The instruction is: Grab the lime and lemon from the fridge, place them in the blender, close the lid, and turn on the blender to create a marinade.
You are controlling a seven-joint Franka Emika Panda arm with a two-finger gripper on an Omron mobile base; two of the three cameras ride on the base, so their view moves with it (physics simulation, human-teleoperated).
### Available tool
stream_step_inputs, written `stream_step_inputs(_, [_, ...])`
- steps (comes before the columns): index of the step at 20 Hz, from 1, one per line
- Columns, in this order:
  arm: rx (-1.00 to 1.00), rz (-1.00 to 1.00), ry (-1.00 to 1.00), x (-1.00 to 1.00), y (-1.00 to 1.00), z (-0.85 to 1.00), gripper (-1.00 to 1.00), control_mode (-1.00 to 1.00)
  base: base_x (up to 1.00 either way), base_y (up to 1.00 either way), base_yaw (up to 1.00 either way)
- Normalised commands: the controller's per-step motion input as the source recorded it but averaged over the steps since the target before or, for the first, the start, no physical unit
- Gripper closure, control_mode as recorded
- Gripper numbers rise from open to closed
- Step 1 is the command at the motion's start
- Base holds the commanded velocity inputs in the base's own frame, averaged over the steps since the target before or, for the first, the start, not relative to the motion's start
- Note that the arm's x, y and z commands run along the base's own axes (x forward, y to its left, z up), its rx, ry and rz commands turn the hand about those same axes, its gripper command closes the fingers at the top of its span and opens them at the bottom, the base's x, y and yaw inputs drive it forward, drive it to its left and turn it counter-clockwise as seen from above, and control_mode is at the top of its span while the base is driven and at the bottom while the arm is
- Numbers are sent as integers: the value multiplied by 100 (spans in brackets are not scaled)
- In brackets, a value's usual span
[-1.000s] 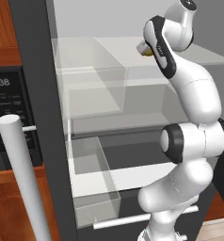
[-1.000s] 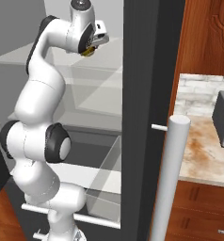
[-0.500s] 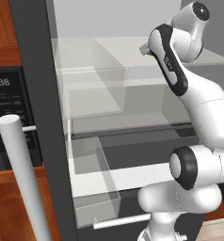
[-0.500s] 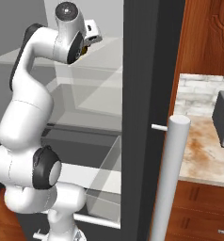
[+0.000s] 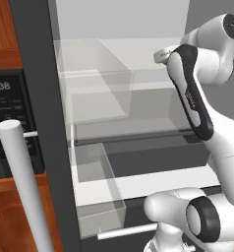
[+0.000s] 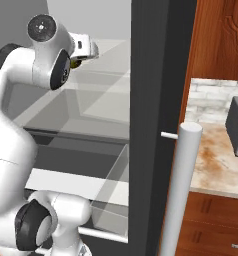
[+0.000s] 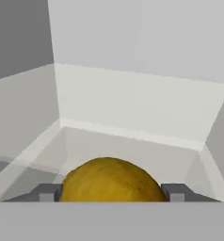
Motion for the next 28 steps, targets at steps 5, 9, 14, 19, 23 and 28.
stream_step_inputs(5, [11,-11,0,-100,0,-30,100,-100,0,0,0])
stream_step_inputs(9, [11,-10,2,-100,0,-21,100,-100,0,0,0])
stream_step_inputs(14, [9,-11,11,-100,4,-13,100,-100,0,0,0])
stream_step_inputs(19, [0,-5,21,-86,14,-42,100,-100,0,0,0])
stream_step_inputs(23, [3,0,12,-76,11,-48,100,-100,0,0,0])
stream_step_inputs(28, [0,0,0,0,0,0,100,100,-100,9,-8])
